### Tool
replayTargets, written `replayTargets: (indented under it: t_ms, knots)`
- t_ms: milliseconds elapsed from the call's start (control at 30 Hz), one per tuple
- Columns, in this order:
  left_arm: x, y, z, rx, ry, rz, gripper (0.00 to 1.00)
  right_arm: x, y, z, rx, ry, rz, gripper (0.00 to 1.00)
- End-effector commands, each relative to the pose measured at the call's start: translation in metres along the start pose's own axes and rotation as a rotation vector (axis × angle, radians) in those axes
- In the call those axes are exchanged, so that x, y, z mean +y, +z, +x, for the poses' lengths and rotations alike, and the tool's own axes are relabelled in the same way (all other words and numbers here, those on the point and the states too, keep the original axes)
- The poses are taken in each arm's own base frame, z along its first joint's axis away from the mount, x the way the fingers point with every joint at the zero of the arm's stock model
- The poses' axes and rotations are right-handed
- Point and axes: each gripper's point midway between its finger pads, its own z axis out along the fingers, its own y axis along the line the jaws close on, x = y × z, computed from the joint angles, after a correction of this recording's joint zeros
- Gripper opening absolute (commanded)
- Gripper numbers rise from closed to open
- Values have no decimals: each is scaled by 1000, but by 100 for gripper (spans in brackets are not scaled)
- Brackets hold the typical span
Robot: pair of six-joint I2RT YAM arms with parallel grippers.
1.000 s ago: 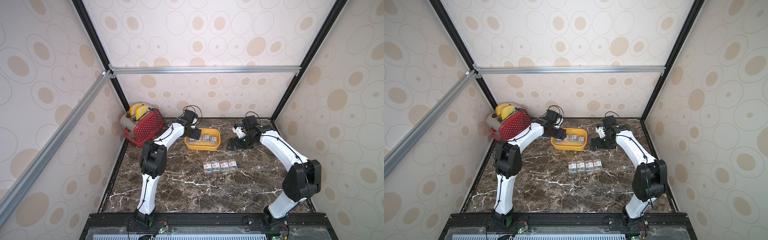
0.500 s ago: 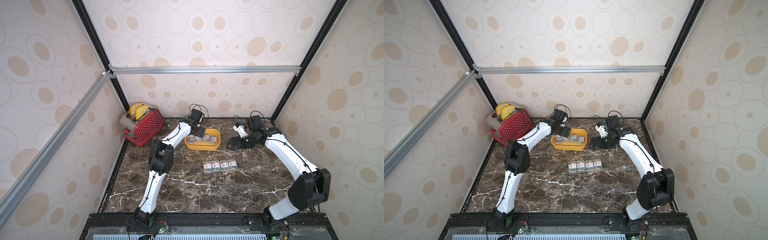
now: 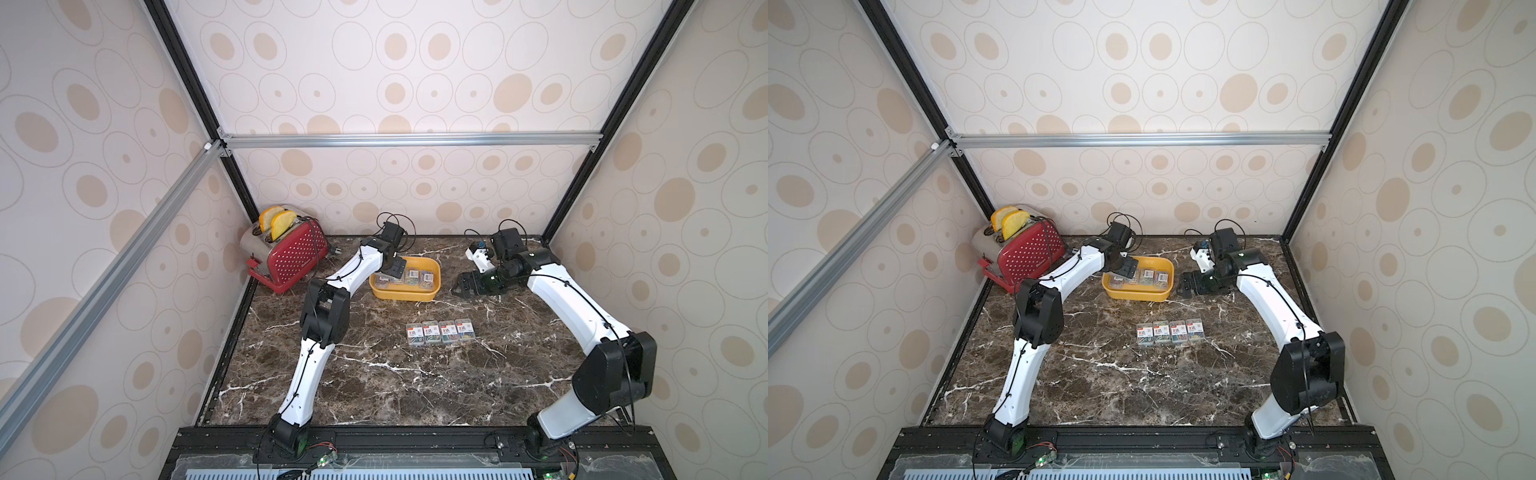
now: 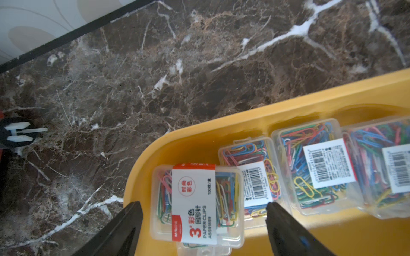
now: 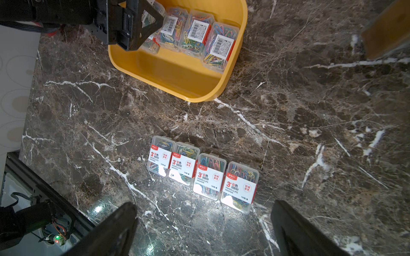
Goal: Take the paper clips out of the storage box
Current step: Pick up the boxed paper clips from the storage box.
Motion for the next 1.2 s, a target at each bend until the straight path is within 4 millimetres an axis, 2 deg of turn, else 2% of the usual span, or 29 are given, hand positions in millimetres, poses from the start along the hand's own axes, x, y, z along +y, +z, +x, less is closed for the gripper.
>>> replayTargets:
  t_ms: [0,400,633,900,1167]
  knots:
    - [3,9,8,28,-13,-29,90,1,2,4,23,13,-5,100]
    - [-4,26,25,70,-36,-10,89,2,2,7,29,9,-11,100]
    - [-17,24,23,60,-20,26,83,1,2,7,30,5,-8,100]
    - [-42,10,26,50,24,60,81,1,2,7,33,3,-4,100]
    - [-40,0,20,19,33,43,85,1,3,6,34,2,-11,100]
